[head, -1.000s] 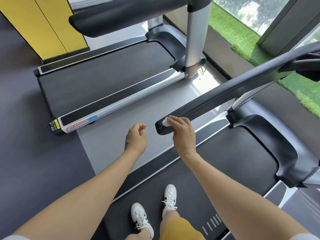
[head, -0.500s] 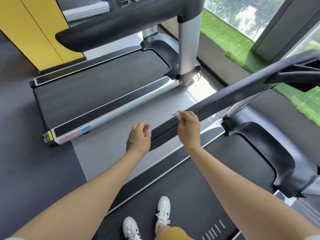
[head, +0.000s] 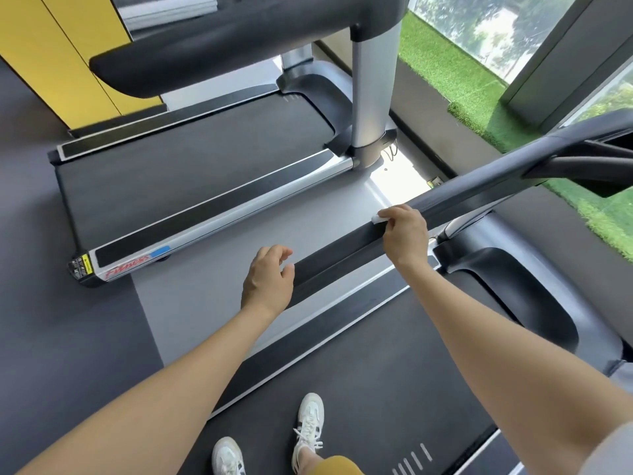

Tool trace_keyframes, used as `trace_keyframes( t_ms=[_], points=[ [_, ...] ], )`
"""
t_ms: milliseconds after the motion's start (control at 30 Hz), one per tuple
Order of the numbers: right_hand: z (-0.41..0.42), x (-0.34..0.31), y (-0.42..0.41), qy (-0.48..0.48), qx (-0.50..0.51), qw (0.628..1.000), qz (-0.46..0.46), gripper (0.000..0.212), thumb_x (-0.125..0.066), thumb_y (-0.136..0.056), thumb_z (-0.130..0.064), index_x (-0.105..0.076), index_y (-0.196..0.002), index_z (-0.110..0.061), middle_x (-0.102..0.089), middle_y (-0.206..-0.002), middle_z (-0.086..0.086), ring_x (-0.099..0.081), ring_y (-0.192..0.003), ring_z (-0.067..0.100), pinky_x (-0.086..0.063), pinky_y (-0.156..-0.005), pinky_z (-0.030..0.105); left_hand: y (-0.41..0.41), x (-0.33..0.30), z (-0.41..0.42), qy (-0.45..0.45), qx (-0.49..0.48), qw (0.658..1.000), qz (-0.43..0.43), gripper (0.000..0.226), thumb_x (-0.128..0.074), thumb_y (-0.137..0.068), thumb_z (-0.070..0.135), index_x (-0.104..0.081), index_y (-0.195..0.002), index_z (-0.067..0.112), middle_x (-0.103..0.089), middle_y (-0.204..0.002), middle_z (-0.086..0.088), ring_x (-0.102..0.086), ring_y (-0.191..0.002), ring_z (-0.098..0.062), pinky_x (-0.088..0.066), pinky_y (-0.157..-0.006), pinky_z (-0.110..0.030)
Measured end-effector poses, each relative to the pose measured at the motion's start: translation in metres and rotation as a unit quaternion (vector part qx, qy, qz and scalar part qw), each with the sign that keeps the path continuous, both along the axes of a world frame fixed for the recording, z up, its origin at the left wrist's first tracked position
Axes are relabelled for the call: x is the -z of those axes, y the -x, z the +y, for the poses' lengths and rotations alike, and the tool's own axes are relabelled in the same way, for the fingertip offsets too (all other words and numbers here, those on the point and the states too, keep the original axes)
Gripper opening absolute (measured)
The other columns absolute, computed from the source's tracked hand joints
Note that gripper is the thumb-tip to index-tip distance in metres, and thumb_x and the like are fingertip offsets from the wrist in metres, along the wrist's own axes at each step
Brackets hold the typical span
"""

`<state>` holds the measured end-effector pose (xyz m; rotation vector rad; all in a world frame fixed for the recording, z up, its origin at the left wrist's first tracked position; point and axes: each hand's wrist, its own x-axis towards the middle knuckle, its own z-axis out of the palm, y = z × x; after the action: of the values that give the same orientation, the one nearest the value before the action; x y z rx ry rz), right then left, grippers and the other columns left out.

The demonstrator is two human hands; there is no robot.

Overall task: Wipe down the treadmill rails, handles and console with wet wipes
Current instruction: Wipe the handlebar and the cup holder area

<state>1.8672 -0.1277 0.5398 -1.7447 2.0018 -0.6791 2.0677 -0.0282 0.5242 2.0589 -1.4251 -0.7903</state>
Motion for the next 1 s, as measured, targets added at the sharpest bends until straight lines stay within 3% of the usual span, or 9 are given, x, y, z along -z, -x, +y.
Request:
trace_keyframes(
  t_ms=[267,467,700,833,1000],
  points=[
    [0.064,0.011,-0.070,-0.020,-0.054,0.998,-0.008,0.038,-0.041,-0.092,0.002,-0.071,-0.109,-0.014,-0.065,-0.116,-0.004,-0.053,-0.111,0.019,-0.040,-0.086,0.025,-0.040,0.010,0.031,-0.019,-0.014,1.000,0.011,0.024,-0.048,-0.096,0.011,-0.057,-0.118,0.013,-0.051,-0.121,-0.005,-0.052,-0.110,-0.018,-0.037,-0.081,-0.023],
    [0.117,0.022,-0.125,-0.015,-0.104,0.994,-0.017,0.036,-0.043,-0.092,0.002,-0.072,-0.106,-0.015,-0.066,-0.114,-0.004,-0.055,-0.107,0.018,-0.038,-0.082,0.020,-0.064,0.020,0.052,-0.052,-0.022,0.993,0.101,0.023,-0.049,-0.094,0.008,-0.059,-0.115,0.011,-0.058,-0.117,-0.005,-0.053,-0.094,-0.015,-0.038,-0.082,-0.023],
    [0.166,0.035,-0.164,0.002,-0.169,0.986,0.001,0.031,-0.049,-0.092,0.001,-0.073,-0.105,-0.015,-0.066,-0.117,-0.005,-0.053,-0.112,0.014,-0.037,-0.078,0.017,-0.090,0.028,0.079,-0.071,-0.027,0.987,0.139,0.025,-0.046,-0.096,0.007,-0.056,-0.118,0.010,-0.060,-0.117,-0.004,-0.052,-0.098,-0.013,-0.037,-0.082,-0.021],
    [0.192,0.041,-0.172,-0.014,-0.243,0.970,0.022,0.032,-0.051,-0.090,0.005,-0.075,-0.100,-0.014,-0.069,-0.111,-0.004,-0.056,-0.109,0.016,-0.050,-0.081,0.032,-0.101,0.030,0.089,-0.074,-0.025,0.987,0.141,0.025,-0.045,-0.097,0.007,-0.056,-0.118,0.010,-0.059,-0.116,-0.004,-0.052,-0.099,-0.013,-0.037,-0.082,-0.022],
    [0.179,0.032,-0.168,0.092,-0.127,0.988,-0.011,0.028,-0.059,-0.081,0.008,-0.076,-0.088,-0.013,-0.072,-0.100,-0.003,-0.060,-0.097,0.020,-0.043,-0.068,0.024,-0.110,0.034,0.094,-0.070,-0.026,0.987,0.141,0.025,-0.047,-0.094,0.007,-0.057,-0.117,0.011,-0.059,-0.114,-0.004,-0.052,-0.094,-0.014,-0.036,-0.082,-0.020]
  ],
)
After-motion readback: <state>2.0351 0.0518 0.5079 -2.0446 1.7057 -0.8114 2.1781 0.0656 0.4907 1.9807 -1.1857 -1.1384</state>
